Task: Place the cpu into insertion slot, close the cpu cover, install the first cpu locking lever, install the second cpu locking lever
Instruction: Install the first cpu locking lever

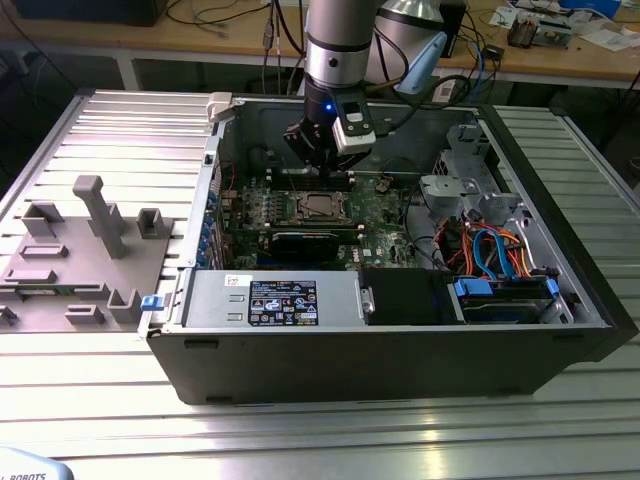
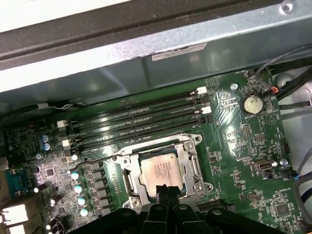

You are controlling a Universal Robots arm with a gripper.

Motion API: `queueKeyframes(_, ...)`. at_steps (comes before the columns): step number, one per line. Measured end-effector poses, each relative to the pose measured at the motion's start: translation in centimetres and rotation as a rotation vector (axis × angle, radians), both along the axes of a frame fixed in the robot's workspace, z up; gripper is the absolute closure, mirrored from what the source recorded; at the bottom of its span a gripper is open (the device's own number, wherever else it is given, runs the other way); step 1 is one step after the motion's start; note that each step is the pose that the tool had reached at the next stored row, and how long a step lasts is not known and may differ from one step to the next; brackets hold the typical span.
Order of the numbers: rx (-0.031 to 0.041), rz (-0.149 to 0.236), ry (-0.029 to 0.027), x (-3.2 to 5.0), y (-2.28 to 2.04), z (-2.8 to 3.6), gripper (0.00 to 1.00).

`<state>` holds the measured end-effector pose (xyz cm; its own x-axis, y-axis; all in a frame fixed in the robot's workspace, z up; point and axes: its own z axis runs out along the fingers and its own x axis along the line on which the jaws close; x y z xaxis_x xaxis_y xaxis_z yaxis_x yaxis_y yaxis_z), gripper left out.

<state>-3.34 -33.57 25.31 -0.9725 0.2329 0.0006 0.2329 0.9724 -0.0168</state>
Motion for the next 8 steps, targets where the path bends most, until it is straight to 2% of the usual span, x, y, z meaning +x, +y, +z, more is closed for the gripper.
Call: queueKeyframes(8,0.0000,0.011,0.0000,0.00,0.00,0.00,0.89)
